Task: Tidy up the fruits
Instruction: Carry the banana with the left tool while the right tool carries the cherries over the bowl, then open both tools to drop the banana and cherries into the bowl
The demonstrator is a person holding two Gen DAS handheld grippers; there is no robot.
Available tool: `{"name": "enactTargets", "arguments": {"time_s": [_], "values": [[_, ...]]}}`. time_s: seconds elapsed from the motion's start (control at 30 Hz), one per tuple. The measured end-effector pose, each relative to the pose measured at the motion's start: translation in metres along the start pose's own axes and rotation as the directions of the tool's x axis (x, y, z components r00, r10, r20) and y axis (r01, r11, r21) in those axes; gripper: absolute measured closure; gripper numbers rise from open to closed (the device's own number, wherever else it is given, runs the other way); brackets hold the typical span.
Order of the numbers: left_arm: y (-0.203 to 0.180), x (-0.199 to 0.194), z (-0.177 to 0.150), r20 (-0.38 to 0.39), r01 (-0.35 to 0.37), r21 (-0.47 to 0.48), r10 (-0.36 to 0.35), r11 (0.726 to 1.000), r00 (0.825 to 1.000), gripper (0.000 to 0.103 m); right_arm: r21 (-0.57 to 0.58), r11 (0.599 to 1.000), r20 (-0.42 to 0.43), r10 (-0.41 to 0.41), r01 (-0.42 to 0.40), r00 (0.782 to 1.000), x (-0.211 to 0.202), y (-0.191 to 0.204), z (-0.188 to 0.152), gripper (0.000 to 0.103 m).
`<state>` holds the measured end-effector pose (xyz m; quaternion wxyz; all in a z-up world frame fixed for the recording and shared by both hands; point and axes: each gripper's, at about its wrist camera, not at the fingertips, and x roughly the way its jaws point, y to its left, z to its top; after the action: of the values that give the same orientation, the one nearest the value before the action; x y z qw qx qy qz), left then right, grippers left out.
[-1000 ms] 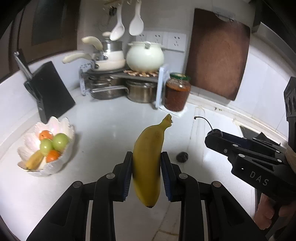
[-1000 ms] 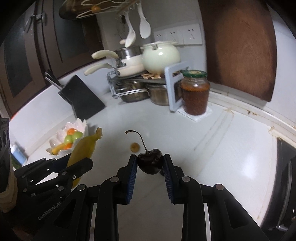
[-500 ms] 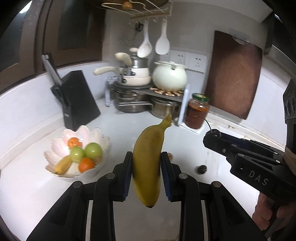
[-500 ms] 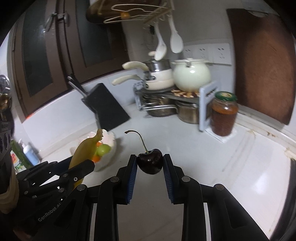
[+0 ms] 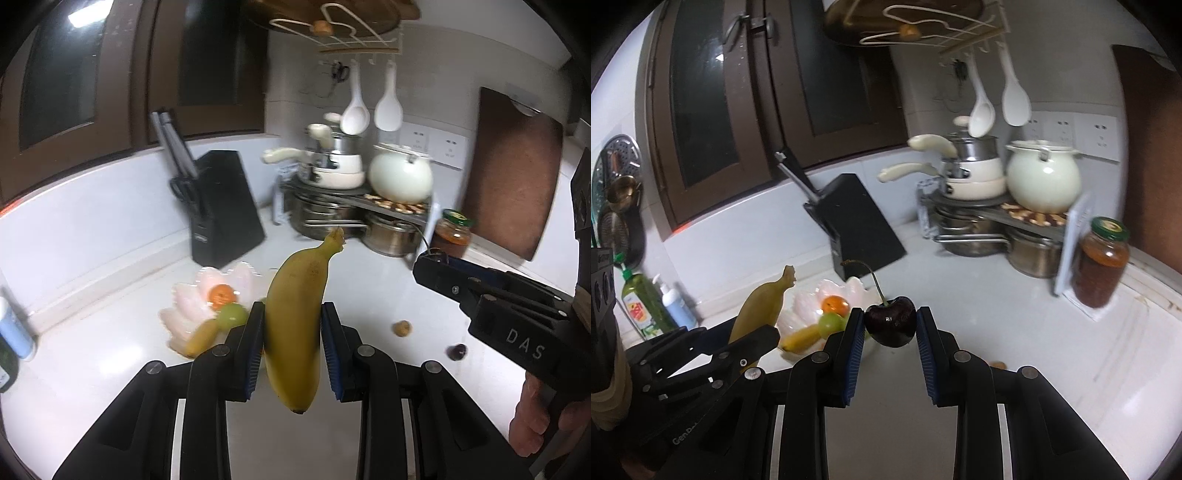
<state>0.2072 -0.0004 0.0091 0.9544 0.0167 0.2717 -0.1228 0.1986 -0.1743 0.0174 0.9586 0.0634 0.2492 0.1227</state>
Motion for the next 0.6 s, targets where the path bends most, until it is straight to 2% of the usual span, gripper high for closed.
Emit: {"name": "enactTargets", "arguments": {"time_s": [0.17,0.4,0.53,0.57,0.6], "values": [[0.022,0.004,0.005,0.001,-0.043,-0.010,0.043,0.999,0.999,0.073,-0.021,0.999,-0.002,0.038,-0.038,0.999,0.019,0.018,0.010,0.073],[0.045,0.018,0.010,-0.016,-0.090,-0.016,0.090,0.996,0.996,0.074,-0.020,0.996,-0.050,0.088,-0.089,0.995,0.053,0.032,0.016,0.073],[0.055,0.029,0.014,-0.007,-0.104,-0.019,0.104,0.994,0.995,0.081,-0.011,0.993,-0.091,0.116,-0.117,0.989,0.077,0.036,0.019,0.073],[0.057,0.035,0.013,-0.006,-0.106,-0.017,0.106,0.994,0.994,0.085,-0.010,0.992,-0.100,0.123,-0.125,0.987,0.084,0.036,0.020,0.073],[0.058,0.041,0.013,-0.011,-0.106,-0.007,0.106,0.994,0.994,0.096,-0.009,0.992,-0.108,0.123,-0.125,0.986,0.091,0.036,0.021,0.073]]}}
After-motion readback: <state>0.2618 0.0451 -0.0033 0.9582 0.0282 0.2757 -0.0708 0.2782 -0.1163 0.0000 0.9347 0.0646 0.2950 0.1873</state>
